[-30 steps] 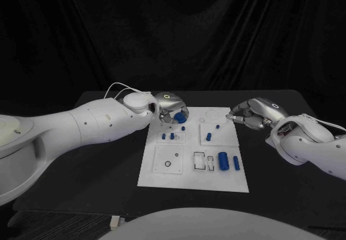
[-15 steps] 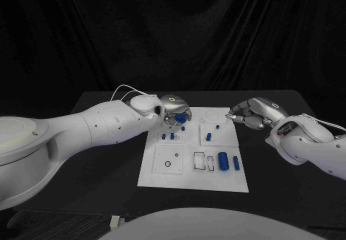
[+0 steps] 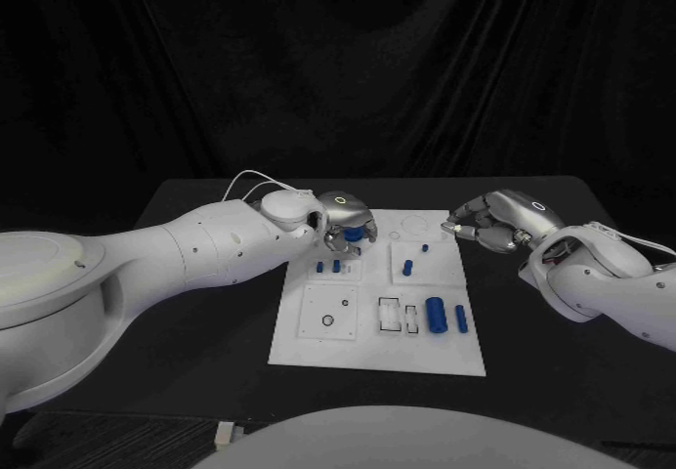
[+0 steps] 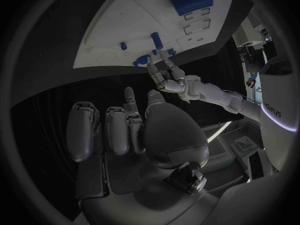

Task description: Assemble the parts on the task board

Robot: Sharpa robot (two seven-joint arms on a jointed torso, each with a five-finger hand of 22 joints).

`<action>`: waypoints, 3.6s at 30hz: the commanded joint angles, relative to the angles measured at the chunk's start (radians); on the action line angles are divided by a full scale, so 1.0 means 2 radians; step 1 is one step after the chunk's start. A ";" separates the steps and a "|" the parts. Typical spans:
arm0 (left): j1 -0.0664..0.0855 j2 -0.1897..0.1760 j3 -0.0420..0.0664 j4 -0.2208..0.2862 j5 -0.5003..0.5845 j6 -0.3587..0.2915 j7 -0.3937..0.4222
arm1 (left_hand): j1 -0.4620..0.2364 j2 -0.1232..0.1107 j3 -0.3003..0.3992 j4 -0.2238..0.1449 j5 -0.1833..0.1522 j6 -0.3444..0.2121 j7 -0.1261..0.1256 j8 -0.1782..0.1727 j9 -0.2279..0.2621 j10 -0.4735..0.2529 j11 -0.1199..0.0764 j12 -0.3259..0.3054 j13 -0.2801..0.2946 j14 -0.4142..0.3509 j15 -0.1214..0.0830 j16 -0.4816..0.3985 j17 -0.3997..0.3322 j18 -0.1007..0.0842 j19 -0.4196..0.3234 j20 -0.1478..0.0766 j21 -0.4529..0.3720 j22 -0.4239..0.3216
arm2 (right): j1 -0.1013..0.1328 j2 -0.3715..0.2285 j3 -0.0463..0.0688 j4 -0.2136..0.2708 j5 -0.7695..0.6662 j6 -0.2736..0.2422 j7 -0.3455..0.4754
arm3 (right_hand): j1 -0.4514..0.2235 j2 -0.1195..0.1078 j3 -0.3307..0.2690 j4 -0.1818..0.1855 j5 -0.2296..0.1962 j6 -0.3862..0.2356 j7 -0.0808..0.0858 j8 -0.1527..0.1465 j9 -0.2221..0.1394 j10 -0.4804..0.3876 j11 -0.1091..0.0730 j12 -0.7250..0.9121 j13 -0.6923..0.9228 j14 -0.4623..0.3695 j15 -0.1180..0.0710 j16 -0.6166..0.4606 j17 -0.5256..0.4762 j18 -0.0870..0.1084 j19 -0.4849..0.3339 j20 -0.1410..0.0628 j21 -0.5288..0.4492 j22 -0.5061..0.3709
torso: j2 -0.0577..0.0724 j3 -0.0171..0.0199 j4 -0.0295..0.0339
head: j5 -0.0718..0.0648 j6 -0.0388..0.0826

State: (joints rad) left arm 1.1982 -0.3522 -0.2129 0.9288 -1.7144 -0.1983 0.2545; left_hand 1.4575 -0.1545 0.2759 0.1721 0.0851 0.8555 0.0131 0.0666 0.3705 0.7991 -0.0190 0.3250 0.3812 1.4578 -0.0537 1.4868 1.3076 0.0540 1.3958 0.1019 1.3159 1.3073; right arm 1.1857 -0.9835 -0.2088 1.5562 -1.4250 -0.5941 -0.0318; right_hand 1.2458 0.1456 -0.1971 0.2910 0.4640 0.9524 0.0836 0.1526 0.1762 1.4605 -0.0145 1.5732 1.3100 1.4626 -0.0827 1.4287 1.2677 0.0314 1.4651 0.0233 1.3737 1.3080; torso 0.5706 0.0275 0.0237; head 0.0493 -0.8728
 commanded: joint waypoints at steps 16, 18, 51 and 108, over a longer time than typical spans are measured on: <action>-0.009 0.008 0.001 -0.013 -0.002 0.023 -0.010 | 0.006 0.000 0.026 -0.017 0.076 0.019 0.004 -0.002 -0.035 0.022 0.003 -0.016 -0.035 -0.002 0.002 0.004 0.042 0.002 0.003 0.000 0.000 0.093 | -0.001 -0.001 0.000 0.002 0.001 -0.003 -0.001 | -0.005 -0.001 -0.003 0.000 0.001 0.004 -0.001 0.000 0.000 0.054 -0.001 -0.003 0.127 0.029 0.000 0.000 -0.002 0.008 0.021 0.002 0.000 0.100 | 0.000 0.0000 0.0005 | 0.001 0.000; -0.010 0.009 0.001 -0.015 -0.002 0.024 -0.011 | 0.004 0.001 0.034 -0.018 0.091 0.025 0.007 0.000 -0.039 0.026 0.004 -0.021 -0.040 -0.003 0.002 0.003 0.041 0.002 0.004 0.000 0.000 0.093 | -0.001 -0.001 0.000 0.002 0.001 -0.002 -0.002 | -0.005 -0.001 -0.003 0.000 0.001 0.004 -0.001 0.000 0.000 0.054 -0.001 -0.003 0.127 0.029 0.000 0.000 -0.002 0.008 0.021 0.002 -0.001 0.100 | 0.000 0.0000 0.0006 | 0.000 0.000; -0.017 0.022 0.001 -0.032 -0.002 0.009 -0.007 | -0.013 0.007 0.055 -0.033 0.064 0.078 0.006 0.008 -0.049 0.114 0.000 -0.053 -0.076 -0.011 0.002 -0.002 0.020 0.002 0.003 -0.002 -0.003 0.092 | -0.001 -0.002 0.000 0.003 0.001 0.008 -0.009 | -0.005 0.000 -0.004 -0.001 0.002 0.005 -0.001 0.000 0.000 0.053 -0.001 -0.004 0.126 0.029 0.000 -0.001 -0.003 0.009 0.020 0.002 -0.002 0.099 | 0.000 0.0001 0.0003 | 0.000 0.000; 0.013 -0.082 0.001 0.058 -0.002 0.005 -0.009 | -0.012 0.023 0.045 -0.055 0.046 0.113 0.011 0.013 -0.039 0.176 0.003 -0.073 -0.079 -0.023 0.002 -0.023 -0.034 -0.001 0.016 -0.005 0.009 0.096 | -0.003 0.004 0.000 -0.004 0.001 0.023 -0.014 | 0.000 0.002 -0.003 -0.003 0.003 0.008 -0.002 0.001 0.000 0.052 0.000 -0.005 0.124 0.028 0.001 -0.002 -0.005 0.009 0.020 0.002 -0.004 0.099 | 0.002 -0.0005 0.0007 | 0.004 0.000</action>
State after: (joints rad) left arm 1.2258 -0.5196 -0.2130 1.0455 -1.7179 -0.2068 0.2362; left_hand 1.4426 -0.1057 0.3675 0.0564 0.1814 1.0877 0.0341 0.0965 0.2946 1.1577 -0.0138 0.1843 0.2239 1.4185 -0.0501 1.4442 1.2415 0.0538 1.4349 0.0913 1.3374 1.3074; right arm 1.1826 -0.9754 -0.2089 1.5481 -1.4215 -0.5541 -0.0439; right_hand 1.2431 0.1429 -0.1999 0.2882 0.4640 0.9630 0.0799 0.1526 0.1764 1.4605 -0.0145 1.5675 1.3107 1.4622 -0.0791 1.4287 1.2567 0.0314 1.4651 0.0233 1.3696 1.3081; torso 0.5726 0.0271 0.0247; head 0.0567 -0.8728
